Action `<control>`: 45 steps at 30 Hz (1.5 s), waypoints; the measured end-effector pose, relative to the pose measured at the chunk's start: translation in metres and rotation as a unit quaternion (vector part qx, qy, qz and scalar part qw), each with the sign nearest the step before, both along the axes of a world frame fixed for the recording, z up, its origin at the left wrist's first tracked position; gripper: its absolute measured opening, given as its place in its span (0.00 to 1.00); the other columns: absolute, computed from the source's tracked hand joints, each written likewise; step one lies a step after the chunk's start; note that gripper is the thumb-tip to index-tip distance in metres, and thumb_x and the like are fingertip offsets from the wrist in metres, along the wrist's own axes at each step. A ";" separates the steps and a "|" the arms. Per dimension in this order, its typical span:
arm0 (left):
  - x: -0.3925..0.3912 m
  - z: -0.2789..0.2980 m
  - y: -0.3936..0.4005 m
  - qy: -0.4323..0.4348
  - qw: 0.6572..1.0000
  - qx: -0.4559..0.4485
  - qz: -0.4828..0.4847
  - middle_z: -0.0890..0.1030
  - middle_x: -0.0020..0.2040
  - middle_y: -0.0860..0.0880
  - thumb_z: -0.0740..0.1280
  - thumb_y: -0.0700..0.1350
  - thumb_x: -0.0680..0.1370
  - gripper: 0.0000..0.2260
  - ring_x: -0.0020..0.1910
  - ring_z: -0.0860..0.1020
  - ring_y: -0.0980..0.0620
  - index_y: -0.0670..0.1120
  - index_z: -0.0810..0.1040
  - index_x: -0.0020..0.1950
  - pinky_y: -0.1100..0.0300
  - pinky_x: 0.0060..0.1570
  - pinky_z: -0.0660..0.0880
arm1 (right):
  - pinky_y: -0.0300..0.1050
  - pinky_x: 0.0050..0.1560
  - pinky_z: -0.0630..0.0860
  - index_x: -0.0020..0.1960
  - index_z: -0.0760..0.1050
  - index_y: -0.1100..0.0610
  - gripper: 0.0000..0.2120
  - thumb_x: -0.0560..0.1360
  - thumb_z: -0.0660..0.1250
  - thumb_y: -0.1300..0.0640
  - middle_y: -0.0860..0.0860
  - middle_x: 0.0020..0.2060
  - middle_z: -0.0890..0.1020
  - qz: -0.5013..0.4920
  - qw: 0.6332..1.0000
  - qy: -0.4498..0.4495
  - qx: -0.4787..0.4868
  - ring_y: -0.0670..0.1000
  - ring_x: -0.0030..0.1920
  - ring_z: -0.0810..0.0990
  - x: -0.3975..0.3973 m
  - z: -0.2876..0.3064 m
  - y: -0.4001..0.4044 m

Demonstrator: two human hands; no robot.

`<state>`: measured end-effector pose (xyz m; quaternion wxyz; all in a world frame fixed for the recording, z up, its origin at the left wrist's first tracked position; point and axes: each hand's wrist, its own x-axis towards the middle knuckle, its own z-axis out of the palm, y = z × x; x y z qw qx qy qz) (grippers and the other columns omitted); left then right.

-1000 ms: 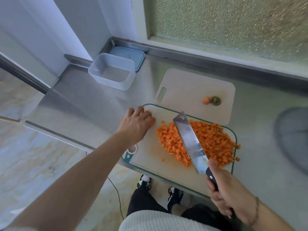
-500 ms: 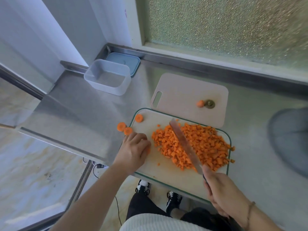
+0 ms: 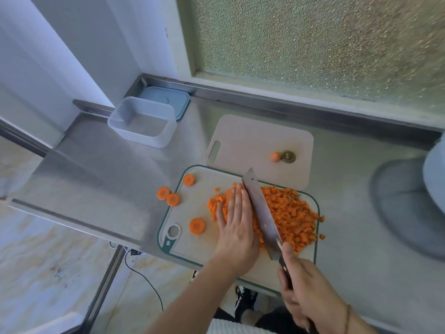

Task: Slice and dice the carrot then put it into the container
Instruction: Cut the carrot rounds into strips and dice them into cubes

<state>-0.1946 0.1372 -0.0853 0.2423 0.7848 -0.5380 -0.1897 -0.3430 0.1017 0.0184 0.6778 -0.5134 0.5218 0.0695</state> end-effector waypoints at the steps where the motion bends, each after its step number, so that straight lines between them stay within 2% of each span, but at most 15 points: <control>1: -0.001 -0.004 0.001 -0.012 1.000 0.011 -0.006 0.30 0.80 0.50 0.45 0.46 0.76 0.35 0.80 0.32 0.51 0.44 0.34 0.80 0.43 0.76 0.31 | 0.37 0.22 0.56 0.32 0.63 0.61 0.33 0.73 0.49 0.30 0.54 0.22 0.60 -0.009 1.000 -0.002 0.018 0.49 0.19 0.58 -0.001 0.001 0.000; 4: 0.005 -0.008 0.006 -0.003 1.000 -0.020 -0.011 0.37 0.83 0.48 0.49 0.43 0.75 0.37 0.81 0.36 0.49 0.45 0.38 0.82 0.37 0.77 0.41 | 0.37 0.21 0.57 0.32 0.63 0.61 0.34 0.72 0.48 0.29 0.53 0.21 0.61 -0.015 1.000 0.001 0.006 0.50 0.18 0.59 -0.003 0.002 -0.002; 6: 0.014 0.003 0.008 0.082 0.989 -0.122 0.035 0.48 0.84 0.44 0.52 0.39 0.74 0.36 0.83 0.45 0.46 0.44 0.46 0.83 0.36 0.78 0.50 | 0.41 0.22 0.61 0.30 0.63 0.57 0.36 0.69 0.45 0.25 0.49 0.20 0.64 0.051 0.991 0.037 -0.121 0.47 0.19 0.63 -0.009 -0.001 -0.006; 8: 0.027 0.022 0.010 0.124 0.956 -0.256 0.069 0.62 0.80 0.39 0.57 0.40 0.79 0.28 0.80 0.59 0.40 0.41 0.59 0.80 0.40 0.77 0.60 | 0.40 0.28 0.66 0.32 0.67 0.54 0.36 0.67 0.41 0.23 0.49 0.22 0.70 0.154 0.949 0.090 -0.260 0.45 0.24 0.70 -0.017 -0.005 -0.013; 10: 0.041 0.037 0.006 0.049 0.942 -0.333 0.000 0.76 0.66 0.40 0.61 0.44 0.82 0.17 0.68 0.74 0.40 0.39 0.75 0.68 0.41 0.66 0.71 | 0.40 0.32 0.72 0.39 0.70 0.50 0.35 0.66 0.38 0.24 0.48 0.28 0.75 0.229 0.900 0.151 -0.338 0.45 0.30 0.75 -0.023 -0.006 -0.020; 12: 0.049 0.046 0.000 -0.022 0.947 -0.293 -0.131 0.81 0.52 0.47 0.63 0.49 0.82 0.12 0.53 0.79 0.46 0.43 0.82 0.52 0.45 0.53 0.75 | 0.41 0.34 0.75 0.44 0.69 0.48 0.38 0.64 0.31 0.24 0.48 0.31 0.76 0.287 0.850 0.189 -0.399 0.46 0.33 0.77 -0.024 -0.004 -0.024; 14: 0.054 0.047 -0.008 -0.055 0.959 -0.179 -0.210 0.80 0.43 0.52 0.66 0.53 0.80 0.11 0.44 0.76 0.50 0.48 0.80 0.42 0.49 0.45 0.75 | 0.40 0.31 0.72 0.45 0.67 0.47 0.42 0.61 0.22 0.25 0.47 0.32 0.74 0.319 0.809 0.204 -0.449 0.47 0.33 0.75 -0.027 -0.007 -0.026; 18: 0.055 0.034 -0.030 -0.100 0.970 -0.009 -0.220 0.79 0.42 0.52 0.66 0.57 0.78 0.13 0.44 0.76 0.48 0.49 0.78 0.42 0.50 0.45 0.75 | 0.39 0.30 0.68 0.49 0.67 0.46 0.49 0.56 0.15 0.27 0.46 0.36 0.78 0.384 0.750 0.233 -0.486 0.46 0.33 0.78 -0.029 -0.013 -0.027; 21: 0.052 0.026 -0.046 -0.064 0.976 -0.013 -0.209 0.79 0.40 0.46 0.63 0.55 0.79 0.15 0.42 0.77 0.43 0.44 0.78 0.41 0.49 0.41 0.77 | 0.39 0.29 0.67 0.51 0.68 0.46 0.42 0.63 0.24 0.26 0.46 0.35 0.77 0.400 0.743 0.229 -0.486 0.47 0.31 0.73 -0.027 -0.012 -0.024; 24: 0.049 0.025 -0.054 -0.071 0.978 -0.096 -0.169 0.78 0.37 0.46 0.60 0.52 0.78 0.15 0.39 0.77 0.42 0.43 0.78 0.40 0.53 0.39 0.75 | 0.38 0.28 0.66 0.51 0.68 0.45 0.44 0.62 0.21 0.27 0.46 0.34 0.76 0.395 0.736 0.232 -0.499 0.46 0.31 0.75 -0.029 -0.011 -0.023; 27: 0.070 0.039 -0.049 -0.016 0.983 -0.167 -0.079 0.80 0.43 0.46 0.62 0.46 0.80 0.11 0.44 0.77 0.47 0.42 0.81 0.47 0.56 0.46 0.73 | 0.39 0.28 0.67 0.46 0.66 0.46 0.46 0.58 0.16 0.26 0.47 0.32 0.75 0.358 0.760 0.245 -0.484 0.47 0.29 0.73 -0.033 -0.013 -0.022; 31: 0.115 0.036 0.009 -0.022 0.954 -0.247 0.169 0.80 0.46 0.50 0.66 0.38 0.78 0.05 0.41 0.76 0.56 0.40 0.81 0.49 0.65 0.44 0.74 | 0.42 0.33 0.70 0.34 0.66 0.52 0.36 0.65 0.36 0.24 0.49 0.24 0.73 0.214 0.900 0.161 -0.344 0.47 0.28 0.72 -0.036 -0.019 -0.022; 35: 0.111 -0.005 0.070 -0.121 0.978 -0.161 0.051 0.81 0.54 0.48 0.72 0.43 0.75 0.09 0.53 0.79 0.46 0.42 0.83 0.54 0.56 0.54 0.73 | 0.42 0.30 0.63 0.28 0.64 0.56 0.34 0.71 0.48 0.26 0.50 0.21 0.65 0.135 0.974 0.044 -0.175 0.48 0.23 0.66 -0.010 -0.021 -0.007; 39: 0.097 -0.023 0.083 -0.145 0.981 -0.124 0.030 0.81 0.56 0.55 0.71 0.49 0.73 0.10 0.55 0.76 0.47 0.50 0.81 0.53 0.51 0.52 0.70 | 0.35 0.22 0.59 0.29 0.64 0.58 0.27 0.78 0.53 0.39 0.52 0.20 0.64 0.130 0.991 0.000 -0.023 0.47 0.19 0.62 0.023 -0.022 0.009; 45: 0.099 -0.028 0.092 -0.174 0.963 -0.143 0.149 0.81 0.49 0.52 0.69 0.48 0.72 0.08 0.49 0.77 0.46 0.47 0.82 0.48 0.52 0.47 0.69 | 0.39 0.27 0.50 0.28 0.62 0.56 0.29 0.78 0.51 0.37 0.53 0.21 0.59 0.089 0.993 0.020 0.073 0.48 0.21 0.55 0.037 -0.041 0.024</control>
